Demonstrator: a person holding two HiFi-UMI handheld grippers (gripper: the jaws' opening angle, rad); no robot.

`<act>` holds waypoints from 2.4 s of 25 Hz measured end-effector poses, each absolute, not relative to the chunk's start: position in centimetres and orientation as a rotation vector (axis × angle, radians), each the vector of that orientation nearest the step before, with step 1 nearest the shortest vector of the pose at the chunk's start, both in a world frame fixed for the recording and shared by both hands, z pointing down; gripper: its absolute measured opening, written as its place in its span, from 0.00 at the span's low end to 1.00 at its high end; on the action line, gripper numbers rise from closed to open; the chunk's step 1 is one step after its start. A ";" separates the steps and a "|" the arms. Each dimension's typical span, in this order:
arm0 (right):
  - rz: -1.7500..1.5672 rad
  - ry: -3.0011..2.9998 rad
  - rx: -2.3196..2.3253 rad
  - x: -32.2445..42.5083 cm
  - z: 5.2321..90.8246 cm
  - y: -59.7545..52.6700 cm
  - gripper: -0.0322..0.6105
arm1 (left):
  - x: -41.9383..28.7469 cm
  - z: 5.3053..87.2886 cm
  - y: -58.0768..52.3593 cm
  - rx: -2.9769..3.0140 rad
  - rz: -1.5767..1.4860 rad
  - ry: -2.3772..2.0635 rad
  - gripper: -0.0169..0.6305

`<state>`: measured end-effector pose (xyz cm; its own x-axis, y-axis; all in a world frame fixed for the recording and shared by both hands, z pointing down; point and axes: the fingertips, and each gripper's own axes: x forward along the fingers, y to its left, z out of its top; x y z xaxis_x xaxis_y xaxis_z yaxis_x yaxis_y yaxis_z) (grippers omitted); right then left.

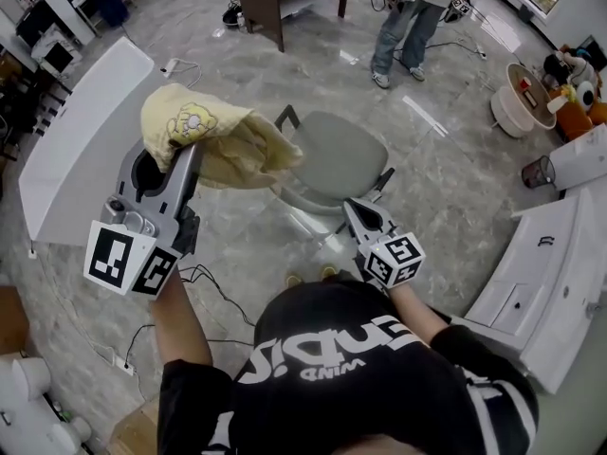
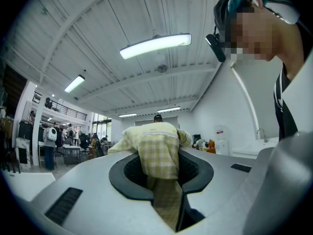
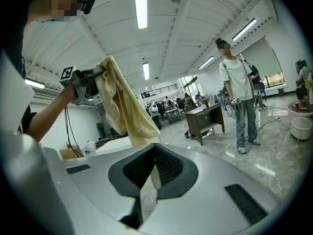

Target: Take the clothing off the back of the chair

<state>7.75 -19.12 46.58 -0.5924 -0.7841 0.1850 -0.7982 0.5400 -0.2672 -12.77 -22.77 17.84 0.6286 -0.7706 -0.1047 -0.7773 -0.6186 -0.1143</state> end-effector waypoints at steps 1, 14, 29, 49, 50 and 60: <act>0.505 -2.722 1.391 7.6 46.6 -19.1 0.07 | -13.1 17.8 -22.5 -2.699 0.068 1.297 0.20; 0.495 -2.756 1.281 5.1 46.7 -19.0 0.07 | -16.6 19.9 -19.4 -2.683 0.014 1.412 0.20; 0.492 -2.746 1.273 5.0 46.3 -18.1 0.07 | -15.2 34.8 -17.9 -2.771 -0.103 1.612 0.20; 0.481 -2.747 1.251 4.3 46.6 -17.1 0.07 | -12.9 43.4 -14.8 -2.833 -0.111 1.746 0.20; 0.479 -2.749 1.247 4.2 46.5 -17.1 0.07 | -12.9 43.4 -14.8 -2.833 -0.111 1.747 0.20; 0.442 -2.746 1.233 4.2 46.8 -16.8 0.07 | -13.6 43.0 -14.8 -2.836 -0.034 1.823 0.20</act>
